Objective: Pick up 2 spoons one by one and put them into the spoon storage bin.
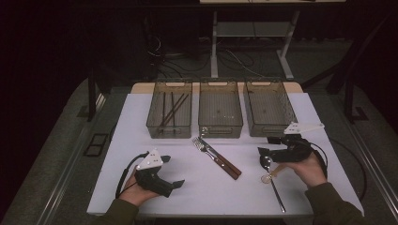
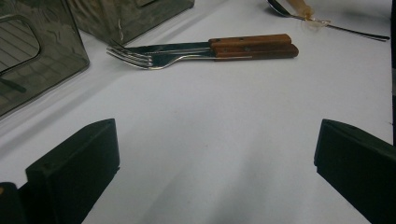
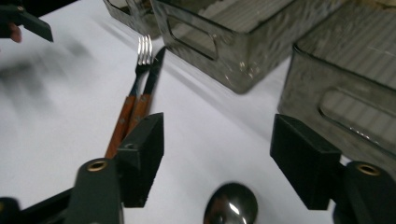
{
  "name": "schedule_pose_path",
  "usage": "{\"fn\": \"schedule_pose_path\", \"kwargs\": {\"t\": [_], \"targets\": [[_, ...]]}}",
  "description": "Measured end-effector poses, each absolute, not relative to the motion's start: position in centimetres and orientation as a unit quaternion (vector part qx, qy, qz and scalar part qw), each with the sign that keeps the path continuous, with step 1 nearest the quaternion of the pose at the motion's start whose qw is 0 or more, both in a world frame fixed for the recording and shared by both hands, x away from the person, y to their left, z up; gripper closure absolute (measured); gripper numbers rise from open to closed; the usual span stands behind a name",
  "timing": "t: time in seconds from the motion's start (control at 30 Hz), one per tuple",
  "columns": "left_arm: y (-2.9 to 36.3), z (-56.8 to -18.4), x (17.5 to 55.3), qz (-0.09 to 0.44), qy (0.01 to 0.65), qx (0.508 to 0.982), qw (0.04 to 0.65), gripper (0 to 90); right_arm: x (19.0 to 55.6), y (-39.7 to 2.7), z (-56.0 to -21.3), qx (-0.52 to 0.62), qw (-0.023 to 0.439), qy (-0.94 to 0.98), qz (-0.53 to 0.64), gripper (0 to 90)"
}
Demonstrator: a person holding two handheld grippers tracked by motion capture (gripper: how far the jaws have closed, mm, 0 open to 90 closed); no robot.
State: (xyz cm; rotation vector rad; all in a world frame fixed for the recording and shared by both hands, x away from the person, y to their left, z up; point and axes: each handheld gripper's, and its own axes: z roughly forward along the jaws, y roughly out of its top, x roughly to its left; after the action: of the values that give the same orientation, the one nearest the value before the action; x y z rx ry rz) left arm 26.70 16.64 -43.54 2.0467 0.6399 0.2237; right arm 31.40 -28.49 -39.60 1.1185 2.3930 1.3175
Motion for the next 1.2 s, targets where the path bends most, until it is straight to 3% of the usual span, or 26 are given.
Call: {"fn": "schedule_pose_path", "kwargs": {"t": [0.4, 0.77, 1.2], "targets": [[16.6, -43.5, 26.7, 0.090, 0.261, 0.838, 0.471, 0.0, 30.0, -30.9, -40.7, 0.402, 0.100, 0.814, 0.408, 57.5], [16.4, -43.5, 26.7, 0.089, 0.259, 0.840, 0.469, 0.0, 30.5, -32.9, -42.0, 0.421, 0.121, 0.824, 0.359, 85.1], [16.4, -43.6, 26.7, 0.088, 0.259, 0.840, 0.469, 0.0, 30.5, -34.1, -42.1, 0.437, 0.123, 0.823, 0.342, 85.4]]}}
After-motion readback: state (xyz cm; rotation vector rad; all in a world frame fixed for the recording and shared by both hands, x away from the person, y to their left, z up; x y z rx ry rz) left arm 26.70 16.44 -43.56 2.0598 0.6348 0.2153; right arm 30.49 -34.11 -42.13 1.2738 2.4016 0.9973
